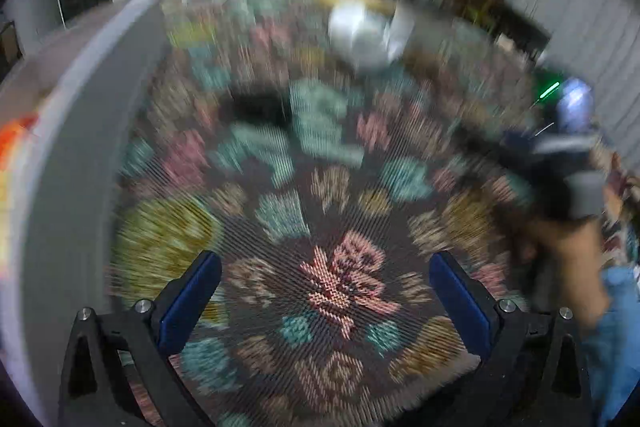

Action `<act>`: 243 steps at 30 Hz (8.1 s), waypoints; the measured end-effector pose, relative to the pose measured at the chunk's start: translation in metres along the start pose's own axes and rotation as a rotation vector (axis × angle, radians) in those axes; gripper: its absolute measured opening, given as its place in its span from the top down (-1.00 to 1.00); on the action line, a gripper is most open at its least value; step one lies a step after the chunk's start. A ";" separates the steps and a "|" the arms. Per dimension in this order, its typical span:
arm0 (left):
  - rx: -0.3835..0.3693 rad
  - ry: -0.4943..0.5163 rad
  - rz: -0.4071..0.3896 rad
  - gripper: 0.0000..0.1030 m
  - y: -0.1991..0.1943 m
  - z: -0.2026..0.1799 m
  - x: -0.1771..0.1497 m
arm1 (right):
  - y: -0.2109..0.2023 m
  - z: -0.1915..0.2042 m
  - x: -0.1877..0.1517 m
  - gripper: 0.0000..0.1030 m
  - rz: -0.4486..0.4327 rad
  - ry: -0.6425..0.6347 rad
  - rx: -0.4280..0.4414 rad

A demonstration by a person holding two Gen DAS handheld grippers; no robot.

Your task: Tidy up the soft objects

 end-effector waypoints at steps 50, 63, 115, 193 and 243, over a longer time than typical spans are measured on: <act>0.100 0.120 -0.105 -1.00 0.106 0.018 0.093 | 0.029 -0.017 -0.009 -0.83 0.091 0.113 0.045; 0.100 0.120 -0.105 -1.00 0.106 0.018 0.093 | 0.028 -0.016 -0.009 -0.83 0.091 0.113 0.044; 0.136 0.077 -0.069 -1.00 0.077 0.008 0.050 | 0.021 0.056 0.079 -0.81 -0.036 0.016 0.393; -0.110 -0.178 -0.309 0.26 0.010 0.024 0.182 | 0.022 -0.070 0.234 0.48 -0.042 0.052 0.402; 0.732 -0.390 -0.338 -1.00 -0.213 0.185 -0.014 | -0.207 0.269 0.048 -0.53 0.074 -0.405 0.766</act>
Point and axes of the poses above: each gripper's, at about its wrist camera, not at the fingertips, and y roughly the way its jaws point, z to its left, x to its top, the point moved 2 cm from there along y, roughly the way its jaws point, and after that the axes turned 6 degrees about -z, right-handed, at the moved point
